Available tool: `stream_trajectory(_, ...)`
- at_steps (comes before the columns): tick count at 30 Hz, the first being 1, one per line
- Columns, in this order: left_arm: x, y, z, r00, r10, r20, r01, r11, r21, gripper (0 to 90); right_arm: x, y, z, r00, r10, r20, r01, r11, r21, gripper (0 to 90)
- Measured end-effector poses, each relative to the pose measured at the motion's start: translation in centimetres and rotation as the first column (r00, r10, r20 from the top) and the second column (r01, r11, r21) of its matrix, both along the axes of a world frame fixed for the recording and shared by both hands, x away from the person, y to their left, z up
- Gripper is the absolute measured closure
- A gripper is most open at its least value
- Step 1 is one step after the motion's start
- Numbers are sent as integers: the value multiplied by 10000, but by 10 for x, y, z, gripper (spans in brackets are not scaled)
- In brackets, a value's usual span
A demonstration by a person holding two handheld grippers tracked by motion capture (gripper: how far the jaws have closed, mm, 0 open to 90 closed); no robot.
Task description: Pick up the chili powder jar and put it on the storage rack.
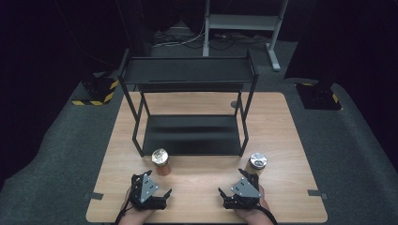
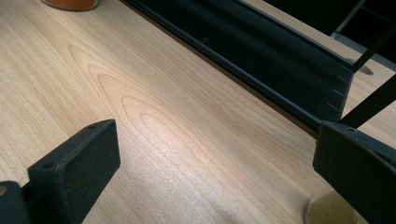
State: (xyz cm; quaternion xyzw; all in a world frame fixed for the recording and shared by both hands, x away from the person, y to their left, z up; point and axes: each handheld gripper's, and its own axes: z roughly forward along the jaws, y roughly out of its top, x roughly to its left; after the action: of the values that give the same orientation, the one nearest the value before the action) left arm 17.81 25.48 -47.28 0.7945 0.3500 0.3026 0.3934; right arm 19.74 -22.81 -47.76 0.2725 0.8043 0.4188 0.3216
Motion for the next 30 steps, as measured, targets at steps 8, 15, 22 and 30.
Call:
stream_trajectory(8,-1,-3,0,9999,-73,72,72,9998,208,13,1,-3,0,9999,-138,-84,140,9996,230,0)
stream_trajectory(15,-2,-3,0,9999,-92,119,89,9997,237,13,1,-2,0,9999,-94,-102,96,9998,181,0)
stream_trajectory(22,-1,-2,0,9999,-91,68,90,9998,190,13,1,-5,-1,9999,-99,-94,102,9993,354,0)
stream_trajectory(30,-2,4,-1,10000,35,49,-34,9997,-236,13,1,-4,0,9999,-75,-108,79,9994,328,0)
